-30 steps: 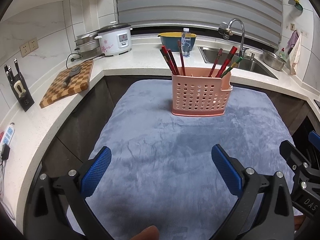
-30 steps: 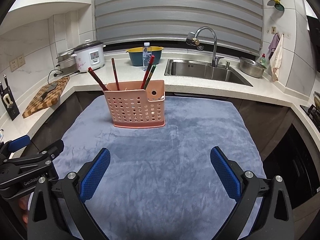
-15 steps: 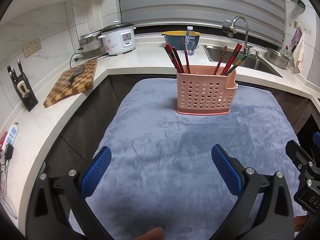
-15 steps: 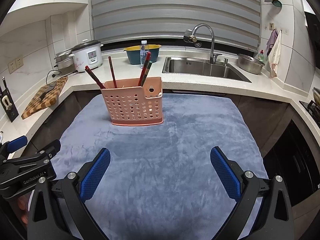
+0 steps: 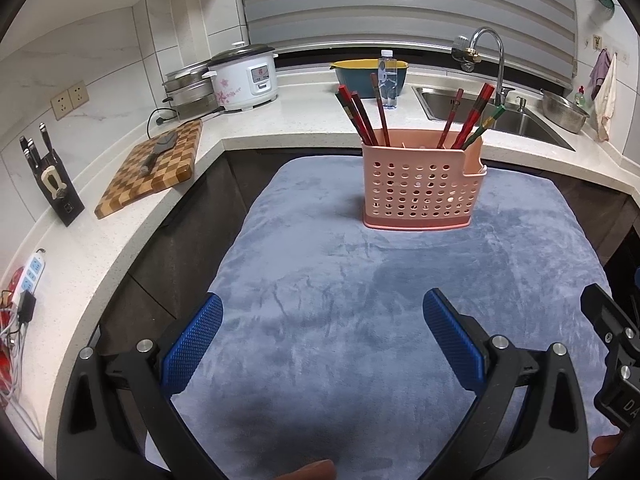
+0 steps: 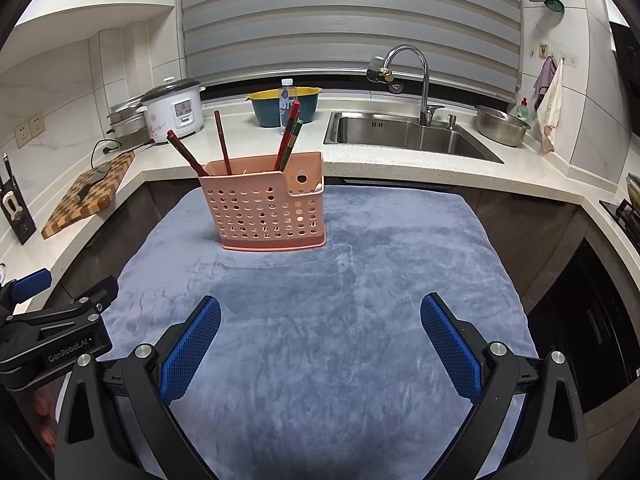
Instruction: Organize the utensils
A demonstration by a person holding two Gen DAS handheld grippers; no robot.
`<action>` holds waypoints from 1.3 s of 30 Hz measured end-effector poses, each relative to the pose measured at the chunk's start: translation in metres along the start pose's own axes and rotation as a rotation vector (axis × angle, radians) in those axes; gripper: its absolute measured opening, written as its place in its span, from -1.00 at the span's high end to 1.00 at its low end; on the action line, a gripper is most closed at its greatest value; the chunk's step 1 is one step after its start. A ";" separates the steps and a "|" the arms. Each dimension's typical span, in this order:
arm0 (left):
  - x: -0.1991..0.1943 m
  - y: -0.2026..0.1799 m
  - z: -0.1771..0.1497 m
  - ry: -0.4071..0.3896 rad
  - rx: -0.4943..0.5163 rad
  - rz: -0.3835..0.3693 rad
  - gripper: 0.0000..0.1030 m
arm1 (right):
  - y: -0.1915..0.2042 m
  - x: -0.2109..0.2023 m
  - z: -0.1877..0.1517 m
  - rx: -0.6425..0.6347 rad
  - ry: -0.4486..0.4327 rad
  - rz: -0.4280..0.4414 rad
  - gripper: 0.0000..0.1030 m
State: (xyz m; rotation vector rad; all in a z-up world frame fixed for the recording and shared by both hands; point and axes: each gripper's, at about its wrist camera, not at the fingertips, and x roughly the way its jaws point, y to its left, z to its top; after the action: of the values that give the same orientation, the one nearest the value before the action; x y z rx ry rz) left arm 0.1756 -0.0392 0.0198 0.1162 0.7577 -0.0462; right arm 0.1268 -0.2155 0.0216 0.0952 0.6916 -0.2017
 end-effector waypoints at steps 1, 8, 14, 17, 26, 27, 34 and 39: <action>0.000 0.000 0.000 0.001 0.000 0.002 -0.86 | 0.000 0.000 0.000 -0.001 0.001 0.001 -0.87; 0.002 0.001 0.000 0.003 0.004 0.008 -0.86 | 0.002 0.003 -0.003 -0.004 0.007 0.004 -0.87; 0.002 0.000 0.000 0.001 0.004 0.011 -0.86 | 0.002 0.003 -0.004 -0.005 0.008 0.004 -0.87; 0.002 0.000 0.000 0.002 0.005 0.011 -0.86 | 0.001 0.003 -0.004 -0.003 0.009 0.005 -0.87; 0.003 0.000 -0.001 0.004 0.005 0.015 -0.86 | 0.001 0.003 -0.004 -0.005 0.009 0.005 -0.87; 0.003 0.000 -0.001 0.003 0.005 0.013 -0.86 | 0.002 0.003 -0.004 -0.005 0.010 0.006 -0.87; 0.006 0.001 -0.002 0.006 0.006 0.018 -0.86 | 0.003 0.004 -0.006 -0.008 0.014 0.008 -0.87; 0.007 0.001 -0.002 0.005 0.007 0.025 -0.86 | 0.004 0.004 -0.006 -0.008 0.015 0.009 -0.87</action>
State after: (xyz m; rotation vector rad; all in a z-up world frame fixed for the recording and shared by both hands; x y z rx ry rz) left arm 0.1791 -0.0376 0.0138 0.1323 0.7607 -0.0247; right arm 0.1268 -0.2114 0.0145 0.0917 0.7064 -0.1900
